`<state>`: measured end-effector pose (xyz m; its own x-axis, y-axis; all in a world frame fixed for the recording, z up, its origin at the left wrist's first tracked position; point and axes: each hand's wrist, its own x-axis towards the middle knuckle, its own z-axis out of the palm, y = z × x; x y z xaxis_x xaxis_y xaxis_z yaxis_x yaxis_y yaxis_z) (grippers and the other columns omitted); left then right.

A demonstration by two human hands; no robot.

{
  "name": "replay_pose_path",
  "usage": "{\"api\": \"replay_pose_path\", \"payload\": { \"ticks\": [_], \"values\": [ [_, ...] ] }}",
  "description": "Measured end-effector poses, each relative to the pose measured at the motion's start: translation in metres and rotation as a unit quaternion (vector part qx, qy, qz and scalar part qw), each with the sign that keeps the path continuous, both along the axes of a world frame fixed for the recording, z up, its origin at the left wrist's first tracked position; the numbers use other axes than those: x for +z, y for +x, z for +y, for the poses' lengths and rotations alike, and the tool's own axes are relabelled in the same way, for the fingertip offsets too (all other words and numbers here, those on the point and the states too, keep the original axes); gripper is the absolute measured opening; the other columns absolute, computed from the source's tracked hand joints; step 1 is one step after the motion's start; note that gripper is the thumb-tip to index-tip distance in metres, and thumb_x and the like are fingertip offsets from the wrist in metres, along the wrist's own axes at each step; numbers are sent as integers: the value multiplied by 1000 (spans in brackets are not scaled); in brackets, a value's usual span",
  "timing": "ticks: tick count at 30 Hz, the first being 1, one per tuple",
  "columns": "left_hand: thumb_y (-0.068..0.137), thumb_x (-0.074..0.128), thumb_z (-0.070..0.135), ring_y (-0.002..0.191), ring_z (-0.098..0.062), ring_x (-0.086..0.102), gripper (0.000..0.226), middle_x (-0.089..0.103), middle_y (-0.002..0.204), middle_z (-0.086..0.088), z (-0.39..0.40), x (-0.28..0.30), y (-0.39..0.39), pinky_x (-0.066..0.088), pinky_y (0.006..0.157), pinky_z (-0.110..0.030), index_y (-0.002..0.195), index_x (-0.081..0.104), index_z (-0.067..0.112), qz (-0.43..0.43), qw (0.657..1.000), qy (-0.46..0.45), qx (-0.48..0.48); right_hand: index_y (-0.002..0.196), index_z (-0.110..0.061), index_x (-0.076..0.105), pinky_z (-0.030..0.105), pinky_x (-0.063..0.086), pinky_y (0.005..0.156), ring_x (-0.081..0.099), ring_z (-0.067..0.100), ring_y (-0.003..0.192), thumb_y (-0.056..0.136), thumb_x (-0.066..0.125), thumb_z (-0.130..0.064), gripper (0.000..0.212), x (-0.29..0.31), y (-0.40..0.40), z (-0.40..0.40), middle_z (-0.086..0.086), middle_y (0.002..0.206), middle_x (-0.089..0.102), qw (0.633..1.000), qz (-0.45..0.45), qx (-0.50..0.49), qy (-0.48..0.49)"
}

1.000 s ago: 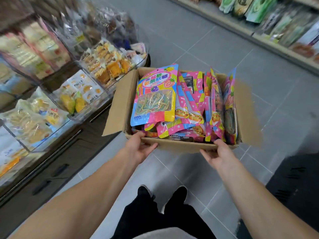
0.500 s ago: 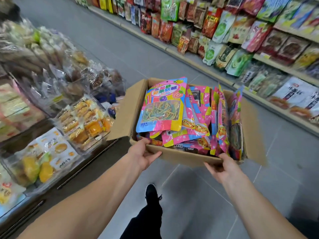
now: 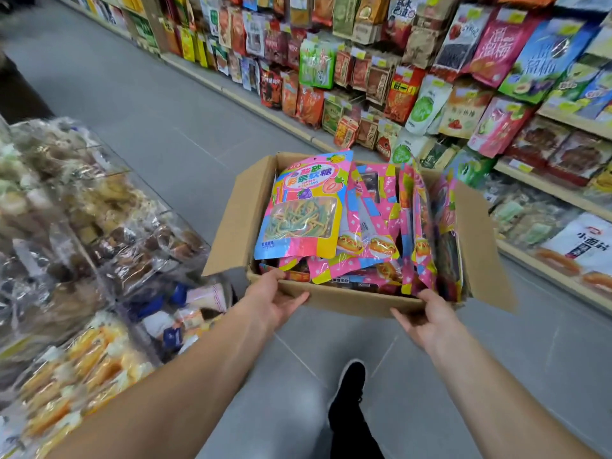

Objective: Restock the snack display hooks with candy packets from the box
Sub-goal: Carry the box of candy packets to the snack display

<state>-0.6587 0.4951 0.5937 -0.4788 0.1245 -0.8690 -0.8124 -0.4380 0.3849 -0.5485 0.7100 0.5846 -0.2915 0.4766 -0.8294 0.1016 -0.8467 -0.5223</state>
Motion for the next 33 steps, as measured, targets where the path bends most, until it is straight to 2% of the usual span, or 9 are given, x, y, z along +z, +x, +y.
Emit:
{"api": "replay_pose_path", "payload": {
  "ticks": [4, 8, 11, 14, 18, 22, 27, 30, 33],
  "values": [
    [95, 55, 6, 116, -38, 58, 1, 61, 119, -20, 51, -3, -90, 54, 91, -50, 96, 56, 6, -7, 999, -19, 28, 137, -15, 46, 51, 55, 91, 56, 34, 118, 94, 59, -10, 45, -10, -102, 57, 15, 120, 55, 999, -10, 36, -1],
    [95, 56, 6, 117, -38, 58, 3, 60, 119, -19, 86, -3, -174, 53, 93, -49, 94, 53, 7, -19, 999, -15, 49, 136, -14, 47, 44, 55, 54, 58, 32, 103, 91, 63, -12, 48, -21, -200, 101, 15, 123, 58, 997, -19, 73, 0],
    [95, 55, 7, 114, -38, 60, 21, 60, 120, -18, 101, -11, -236, 57, 84, -48, 116, 53, 8, -20, 997, -1, 72, 135, -14, 48, 42, 54, 44, 58, 32, 102, 90, 65, -13, 48, -25, -272, 124, 15, 124, 58, 995, -25, 95, -1],
    [95, 55, 9, 103, -36, 61, 38, 60, 119, -18, 108, -22, -299, 59, 62, -47, 132, 50, 10, -18, 996, -1, 82, 135, -14, 48, 43, 54, 48, 57, 32, 103, 90, 66, -14, 49, -27, -341, 134, 15, 124, 57, 994, -33, 104, -3],
    [96, 53, 10, 100, -35, 61, 27, 59, 113, -17, 107, -39, -416, 58, 69, -46, 122, 51, 10, -16, 997, -15, 79, 135, -12, 47, 44, 54, 64, 56, 31, 102, 92, 63, -15, 46, -37, -464, 133, 15, 121, 56, 991, -42, 126, 2],
    [94, 56, 11, 99, -40, 61, 12, 58, 94, -17, 98, -42, -533, 54, 51, -51, 104, 51, 8, -28, 998, -37, 52, 137, -10, 47, 44, 52, 76, 56, 30, 103, 94, 61, -15, 45, -42, -582, 120, 17, 127, 57, 990, -50, 131, -1],
    [92, 58, 13, 106, -40, 61, 27, 59, 117, -22, 83, -32, -662, 57, 44, -45, 118, 51, 8, -44, 997, -42, 55, 139, -10, 45, 45, 52, 78, 54, 33, 122, 95, 60, -15, 46, -33, -716, 105, 18, 134, 54, 989, -56, 137, -9],
    [92, 60, 14, 90, -38, 63, 30, 60, 106, -21, 73, -33, -735, 57, 44, -43, 120, 53, 7, -46, 996, -49, 56, 139, -9, 44, 45, 53, 80, 53, 34, 123, 95, 60, -14, 47, -34, -791, 97, 18, 136, 53, 988, -53, 143, -18],
    [93, 59, 15, 91, -37, 62, 26, 60, 99, -19, 66, -39, -818, 57, 46, -45, 117, 53, 6, -46, 995, -59, 63, 140, -9, 42, 45, 53, 78, 54, 34, 121, 95, 59, -14, 49, -38, -876, 89, 19, 136, 52, 988, -50, 148, -18]
  ]
}}
